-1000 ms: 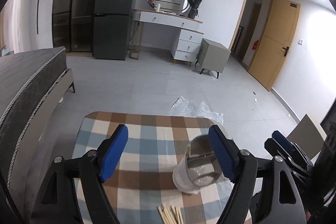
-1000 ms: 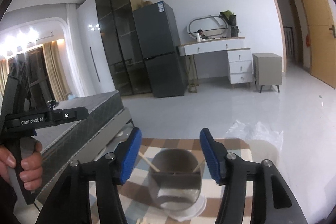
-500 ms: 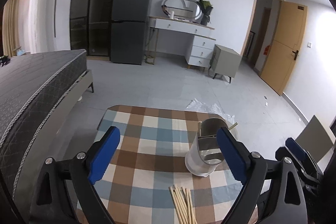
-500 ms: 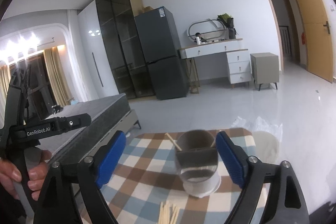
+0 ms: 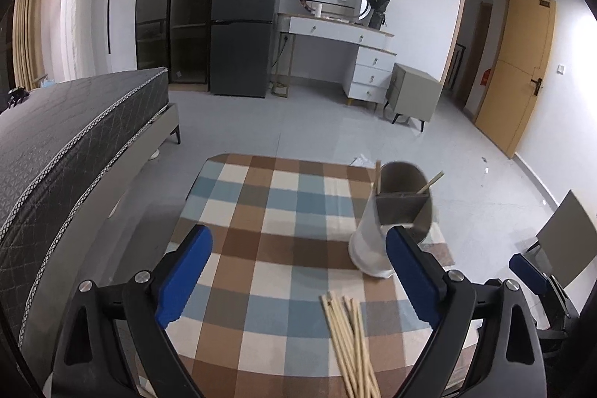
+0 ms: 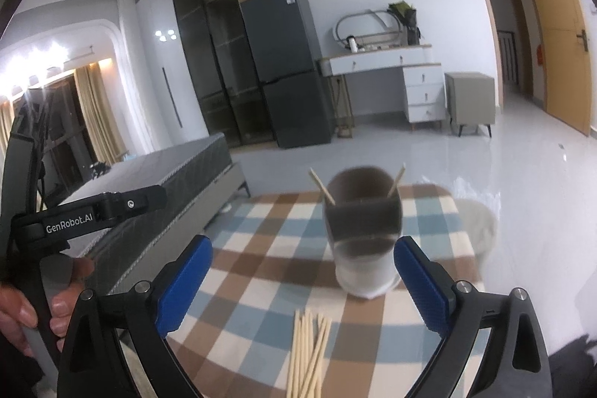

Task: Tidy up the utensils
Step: 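Lower the right gripper to the pile and grasp another chopstick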

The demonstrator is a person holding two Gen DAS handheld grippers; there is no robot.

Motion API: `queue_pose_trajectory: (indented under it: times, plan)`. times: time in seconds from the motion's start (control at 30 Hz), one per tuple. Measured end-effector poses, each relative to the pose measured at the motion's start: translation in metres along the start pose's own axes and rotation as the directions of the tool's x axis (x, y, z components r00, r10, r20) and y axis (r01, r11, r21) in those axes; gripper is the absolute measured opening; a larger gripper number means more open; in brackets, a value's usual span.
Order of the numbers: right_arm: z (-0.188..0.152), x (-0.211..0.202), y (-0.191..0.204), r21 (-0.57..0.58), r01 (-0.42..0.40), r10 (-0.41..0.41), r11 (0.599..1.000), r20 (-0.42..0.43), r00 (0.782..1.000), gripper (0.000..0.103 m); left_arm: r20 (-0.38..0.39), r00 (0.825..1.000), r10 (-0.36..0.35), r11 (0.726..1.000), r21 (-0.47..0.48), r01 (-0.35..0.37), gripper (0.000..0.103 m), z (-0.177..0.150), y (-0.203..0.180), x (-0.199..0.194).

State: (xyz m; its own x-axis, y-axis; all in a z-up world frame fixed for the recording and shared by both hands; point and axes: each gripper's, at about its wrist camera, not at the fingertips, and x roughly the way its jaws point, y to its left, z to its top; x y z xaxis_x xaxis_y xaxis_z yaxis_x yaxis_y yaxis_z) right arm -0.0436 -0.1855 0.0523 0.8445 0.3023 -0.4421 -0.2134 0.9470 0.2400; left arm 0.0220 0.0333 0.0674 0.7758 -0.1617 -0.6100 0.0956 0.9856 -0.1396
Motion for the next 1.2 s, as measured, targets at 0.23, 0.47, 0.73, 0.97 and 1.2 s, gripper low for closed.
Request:
queue_pose_trajectory:
  times: [0.23, 0.47, 0.73, 0.97, 1.2]
  plan:
    - [-0.027, 0.023, -0.001, -0.004, 0.025, -0.025, 1.0, -0.105, 0.994, 0.099, -0.087, 0.996, -0.014, 1.0, -0.008, 0.013, 0.092, -0.036, 0.008, 0.022]
    - [-0.052, 0.056, -0.015, 0.042, 0.037, -0.024, 0.998, -0.281, 0.959, 0.098, -0.229, 0.973, -0.009, 0.999, -0.051, -0.002, 0.092, -0.071, 0.024, 0.056]
    - [-0.078, 0.112, -0.031, 0.066, 0.064, -0.023, 0.996, -0.5, 0.866, 0.081, -0.311, 0.95, 0.011, 0.992, -0.117, -0.05, 0.092, -0.081, 0.041, 0.081]
    - [-0.097, 0.169, -0.027, -0.047, 0.054, -0.072, 0.997, -0.653, 0.754, 0.048, -0.382, 0.924, 0.009, 0.979, -0.183, -0.085, 0.092, -0.085, 0.057, 0.097]
    - [-0.105, 0.192, -0.024, -0.095, 0.068, -0.115, 0.993, -0.701, 0.704, 0.024, -0.413, 0.911, 0.009, 0.969, -0.222, -0.11, 0.092, -0.085, 0.069, 0.099]
